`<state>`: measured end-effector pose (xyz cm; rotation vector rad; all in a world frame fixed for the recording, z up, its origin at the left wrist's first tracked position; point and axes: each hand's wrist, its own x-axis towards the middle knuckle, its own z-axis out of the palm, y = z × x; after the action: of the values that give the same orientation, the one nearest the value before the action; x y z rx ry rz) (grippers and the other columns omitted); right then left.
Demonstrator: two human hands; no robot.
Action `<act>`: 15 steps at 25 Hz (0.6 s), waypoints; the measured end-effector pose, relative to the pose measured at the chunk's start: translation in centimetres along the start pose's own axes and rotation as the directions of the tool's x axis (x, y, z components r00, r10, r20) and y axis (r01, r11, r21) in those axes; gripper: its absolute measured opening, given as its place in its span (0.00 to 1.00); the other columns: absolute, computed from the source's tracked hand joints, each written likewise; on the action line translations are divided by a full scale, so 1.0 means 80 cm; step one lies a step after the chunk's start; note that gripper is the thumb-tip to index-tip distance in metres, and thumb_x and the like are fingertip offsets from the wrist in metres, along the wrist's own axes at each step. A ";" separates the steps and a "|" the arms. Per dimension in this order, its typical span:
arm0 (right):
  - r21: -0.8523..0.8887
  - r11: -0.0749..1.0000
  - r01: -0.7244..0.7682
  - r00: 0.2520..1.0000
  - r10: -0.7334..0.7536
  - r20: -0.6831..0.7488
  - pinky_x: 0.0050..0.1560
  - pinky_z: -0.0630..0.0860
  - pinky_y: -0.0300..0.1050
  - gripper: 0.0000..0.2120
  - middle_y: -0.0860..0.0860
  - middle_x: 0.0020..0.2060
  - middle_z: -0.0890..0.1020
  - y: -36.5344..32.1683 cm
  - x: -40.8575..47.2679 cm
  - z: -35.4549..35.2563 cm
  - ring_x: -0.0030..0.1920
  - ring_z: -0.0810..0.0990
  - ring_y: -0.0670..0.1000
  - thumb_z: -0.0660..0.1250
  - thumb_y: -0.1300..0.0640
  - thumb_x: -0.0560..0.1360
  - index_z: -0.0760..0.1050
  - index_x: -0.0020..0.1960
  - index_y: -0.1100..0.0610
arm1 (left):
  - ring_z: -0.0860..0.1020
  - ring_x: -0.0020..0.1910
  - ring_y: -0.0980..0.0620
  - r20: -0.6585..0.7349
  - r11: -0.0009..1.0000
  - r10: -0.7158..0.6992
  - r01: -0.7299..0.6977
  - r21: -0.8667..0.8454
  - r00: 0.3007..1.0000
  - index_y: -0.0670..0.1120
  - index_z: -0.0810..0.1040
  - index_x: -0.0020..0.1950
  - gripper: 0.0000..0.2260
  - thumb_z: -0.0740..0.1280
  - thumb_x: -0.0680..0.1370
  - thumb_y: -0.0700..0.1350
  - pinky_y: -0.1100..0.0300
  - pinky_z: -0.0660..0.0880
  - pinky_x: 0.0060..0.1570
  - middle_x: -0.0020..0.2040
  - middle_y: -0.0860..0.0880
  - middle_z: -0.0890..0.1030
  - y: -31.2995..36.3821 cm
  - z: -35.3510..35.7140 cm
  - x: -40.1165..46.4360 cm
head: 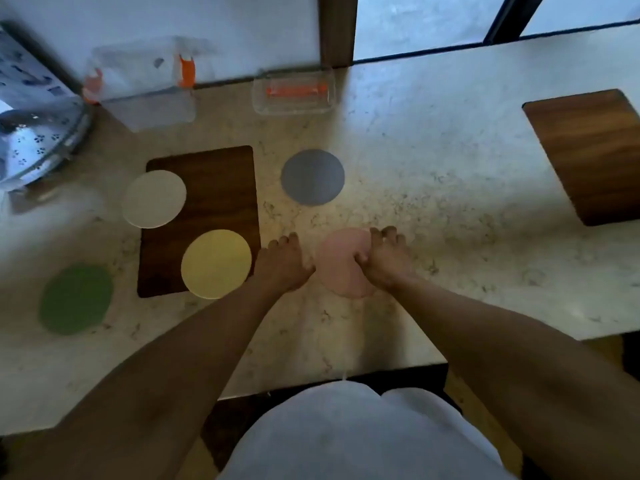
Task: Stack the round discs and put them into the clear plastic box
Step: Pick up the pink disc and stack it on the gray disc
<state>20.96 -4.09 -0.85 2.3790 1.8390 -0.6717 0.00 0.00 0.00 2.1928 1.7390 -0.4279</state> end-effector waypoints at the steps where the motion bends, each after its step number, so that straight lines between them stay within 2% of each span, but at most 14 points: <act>1: 0.000 1.000 -0.015 1.000 0.015 0.021 0.60 0.69 0.58 0.30 0.62 0.66 0.67 0.010 0.004 -0.004 0.63 0.69 0.65 0.59 0.40 0.77 0.64 0.70 0.60 | 0.75 0.58 0.36 0.022 0.999 -0.016 0.017 -0.049 1.000 0.39 0.67 0.66 0.29 0.61 0.75 0.61 0.45 0.73 0.52 0.62 0.37 0.76 0.010 0.000 0.004; 3: 0.028 0.999 -0.035 0.997 0.033 0.068 0.56 0.72 0.56 0.26 0.62 0.64 0.69 0.026 0.010 -0.004 0.60 0.72 0.63 0.59 0.43 0.78 0.67 0.67 0.61 | 0.77 0.52 0.37 0.063 0.985 -0.044 0.054 -0.166 0.997 0.39 0.73 0.56 0.19 0.63 0.76 0.53 0.48 0.74 0.48 0.56 0.37 0.78 0.027 0.002 0.005; 5: 0.083 0.996 -0.023 0.993 0.013 0.117 0.50 0.74 0.53 0.21 0.60 0.62 0.70 0.038 0.017 -0.004 0.55 0.76 0.61 0.60 0.47 0.78 0.69 0.64 0.60 | 0.77 0.43 0.40 0.117 0.962 -0.090 0.117 -0.247 0.989 0.40 0.75 0.43 0.10 0.65 0.76 0.48 0.53 0.71 0.39 0.49 0.37 0.80 0.047 0.001 0.004; 7: 0.124 0.992 -0.029 0.994 0.015 0.110 0.48 0.74 0.52 0.19 0.58 0.61 0.72 0.042 0.021 -0.007 0.53 0.77 0.60 0.62 0.48 0.77 0.71 0.63 0.59 | 0.76 0.38 0.42 0.115 0.947 -0.146 0.172 -0.271 0.983 0.42 0.72 0.37 0.09 0.65 0.75 0.44 0.55 0.66 0.35 0.42 0.38 0.80 0.062 0.004 0.001; 11: 0.174 0.983 -0.063 0.996 0.050 0.080 0.51 0.76 0.52 0.18 0.59 0.59 0.74 0.044 0.022 -0.002 0.52 0.78 0.60 0.64 0.51 0.76 0.72 0.62 0.59 | 0.71 0.36 0.47 0.096 0.907 -0.277 0.293 -0.304 0.956 0.43 0.76 0.40 0.06 0.64 0.77 0.41 0.56 0.67 0.36 0.46 0.40 0.82 0.083 0.007 0.002; 15: 0.246 0.961 -0.123 0.992 0.116 0.043 0.52 0.77 0.54 0.18 0.60 0.59 0.74 0.041 0.025 0.002 0.53 0.77 0.61 0.67 0.55 0.74 0.71 0.60 0.62 | 0.80 0.42 0.43 0.151 0.827 -0.357 0.388 -0.407 0.922 0.38 0.80 0.46 0.08 0.66 0.76 0.42 0.56 0.70 0.36 0.48 0.39 0.83 0.083 0.012 0.016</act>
<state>24.39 -3.26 -2.41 2.5907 1.6706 -0.9692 6.75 -0.70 -1.01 1.5166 2.0003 -0.1731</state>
